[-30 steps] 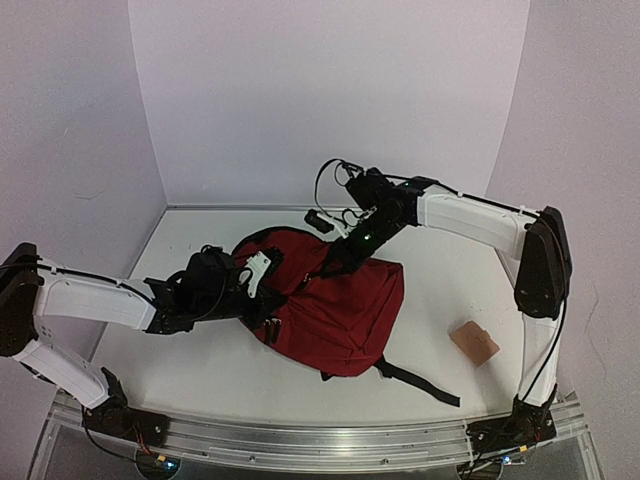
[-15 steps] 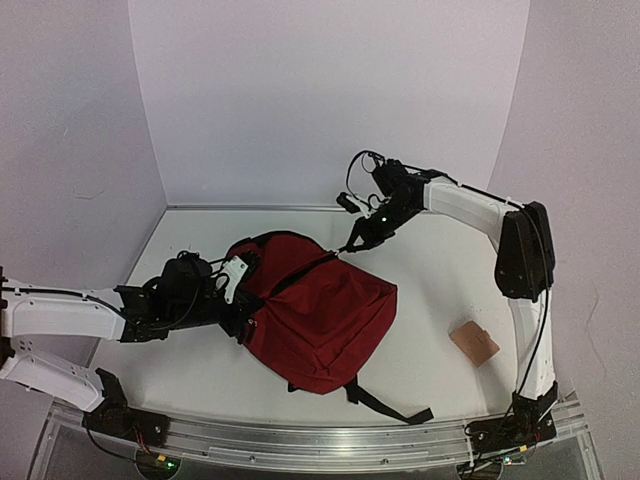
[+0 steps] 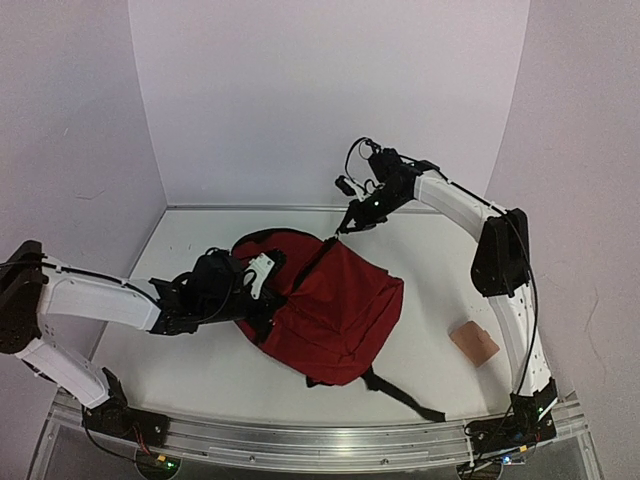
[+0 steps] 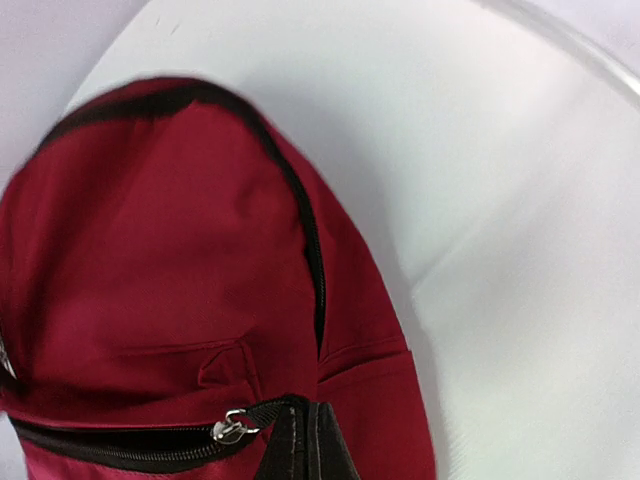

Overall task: Pack the student bag
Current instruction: Unzip the student bag at the center of the board.

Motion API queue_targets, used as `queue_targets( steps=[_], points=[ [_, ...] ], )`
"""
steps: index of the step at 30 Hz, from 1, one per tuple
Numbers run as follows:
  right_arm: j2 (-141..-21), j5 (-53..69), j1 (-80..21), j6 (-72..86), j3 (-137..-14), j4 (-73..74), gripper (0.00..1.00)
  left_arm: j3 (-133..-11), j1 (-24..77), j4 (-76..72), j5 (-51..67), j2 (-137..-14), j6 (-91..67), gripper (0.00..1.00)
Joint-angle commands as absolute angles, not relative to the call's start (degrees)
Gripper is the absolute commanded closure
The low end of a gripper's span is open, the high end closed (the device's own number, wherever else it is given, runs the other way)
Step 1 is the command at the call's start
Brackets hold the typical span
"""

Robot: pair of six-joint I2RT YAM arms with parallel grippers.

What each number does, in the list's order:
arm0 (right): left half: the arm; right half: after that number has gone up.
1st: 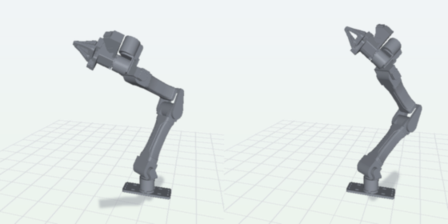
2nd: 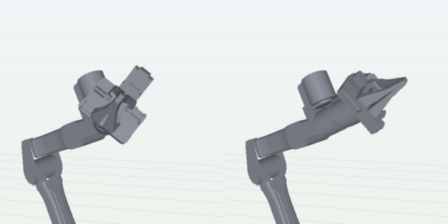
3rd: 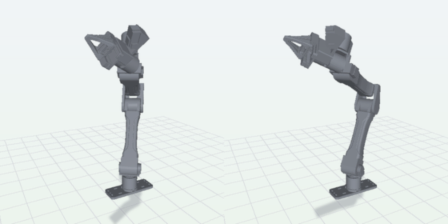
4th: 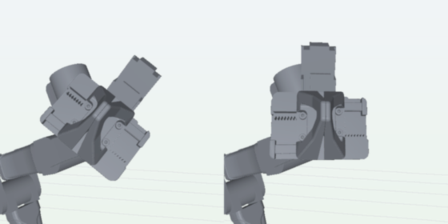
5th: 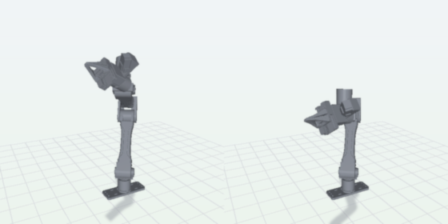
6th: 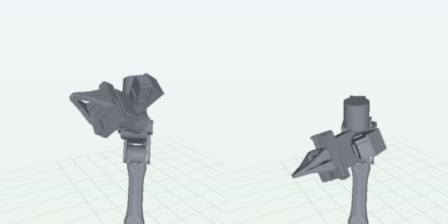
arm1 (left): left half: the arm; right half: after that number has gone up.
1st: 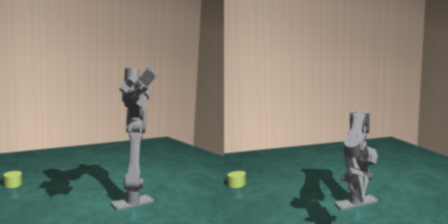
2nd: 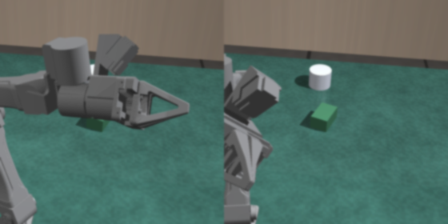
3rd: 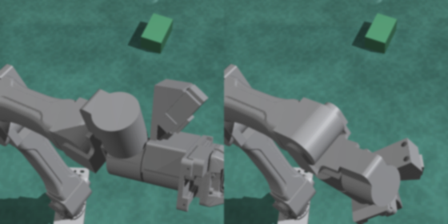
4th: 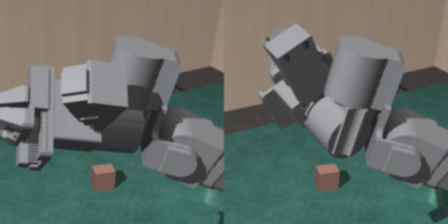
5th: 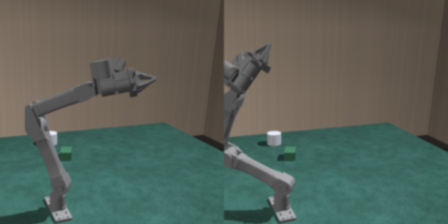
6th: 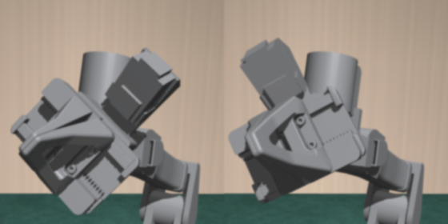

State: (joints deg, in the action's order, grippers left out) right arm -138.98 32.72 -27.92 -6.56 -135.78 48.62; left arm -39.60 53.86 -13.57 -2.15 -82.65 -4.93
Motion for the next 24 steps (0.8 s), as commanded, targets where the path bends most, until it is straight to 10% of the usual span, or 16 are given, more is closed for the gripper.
queue_targets(
  steps=[1, 9, 14, 20, 24],
  points=[
    [-143.02, 30.13, -26.75, -1.55, -145.27, 45.07, 1.0, -47.1, 58.82, -15.36, 2.92, -92.36, -4.61, 1.0],
    [-140.91, 30.94, -28.49, -0.48, -144.68, 43.21, 0.97, -53.62, 62.27, -19.49, 5.46, -99.17, -5.08, 0.99],
    [-131.99, 28.8, -27.82, -3.06, -136.1, 43.3, 0.57, -51.48, 62.22, -19.67, -0.55, -96.45, -6.81, 0.85],
    [-116.63, 28.41, -21.63, -6.35, -119.54, 45.17, 0.13, -51.26, 62.23, -13.81, -5.88, -91.03, -9.81, 0.36],
    [-104.67, 25.08, -17.4, -14.09, -105.33, 51.06, 0.02, -51.21, 62.2, -11.05, -9.51, -87.61, -11.91, 0.01]
  ],
)
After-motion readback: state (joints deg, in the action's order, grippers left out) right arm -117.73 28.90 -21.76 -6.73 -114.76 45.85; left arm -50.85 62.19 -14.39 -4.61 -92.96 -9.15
